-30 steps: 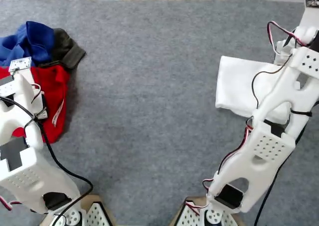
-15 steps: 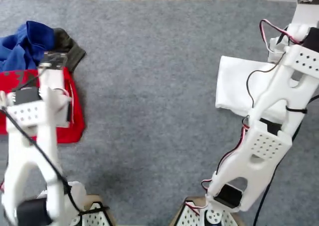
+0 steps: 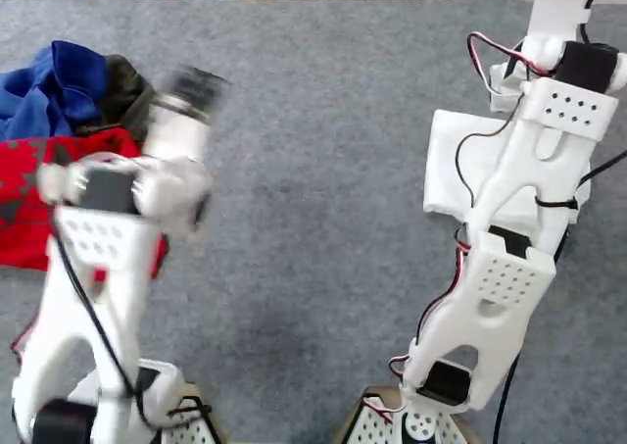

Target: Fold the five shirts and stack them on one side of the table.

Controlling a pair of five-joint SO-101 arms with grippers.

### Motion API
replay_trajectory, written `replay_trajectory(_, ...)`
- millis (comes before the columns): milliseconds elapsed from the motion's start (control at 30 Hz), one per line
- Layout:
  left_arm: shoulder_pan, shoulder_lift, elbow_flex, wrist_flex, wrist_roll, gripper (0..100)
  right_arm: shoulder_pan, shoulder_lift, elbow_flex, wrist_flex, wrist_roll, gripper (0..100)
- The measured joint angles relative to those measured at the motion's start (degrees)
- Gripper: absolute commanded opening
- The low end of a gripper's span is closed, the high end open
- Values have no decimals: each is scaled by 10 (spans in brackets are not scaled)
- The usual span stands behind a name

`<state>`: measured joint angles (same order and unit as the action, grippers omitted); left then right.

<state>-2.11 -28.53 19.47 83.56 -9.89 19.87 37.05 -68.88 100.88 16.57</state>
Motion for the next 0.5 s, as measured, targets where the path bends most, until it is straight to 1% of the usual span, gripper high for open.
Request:
replay_trajectory(67, -96, 58, -9, -3, 25, 248, 0, 0, 0, 0, 0, 120)
replay_trajectory(133, -185, 121, -14, -18, 36, 251, 0, 0, 0, 0, 0, 120)
replay_trajectory(200, -254, 184, -14, -42, 39, 249, -6, 0, 0, 0, 0, 120)
replay_trajectory(233, -273, 216, -16, -55, 39, 249, -11, 0, 0, 0, 0, 120)
replay_trajectory(300, -284, 276, -18, -67, 40, 245, -24, 0, 0, 0, 0, 120)
replay_trajectory(367, -284, 331, -18, -76, 40, 205, -35, 0, 0, 0, 0, 120)
replay_trajectory(433, -273, 377, -18, -76, 40, 124, -46, 0, 0, 0, 0, 120)
replay_trajectory(500, -254, 407, -21, -76, 40, 22, -53, 0, 0, 0, 0, 120)
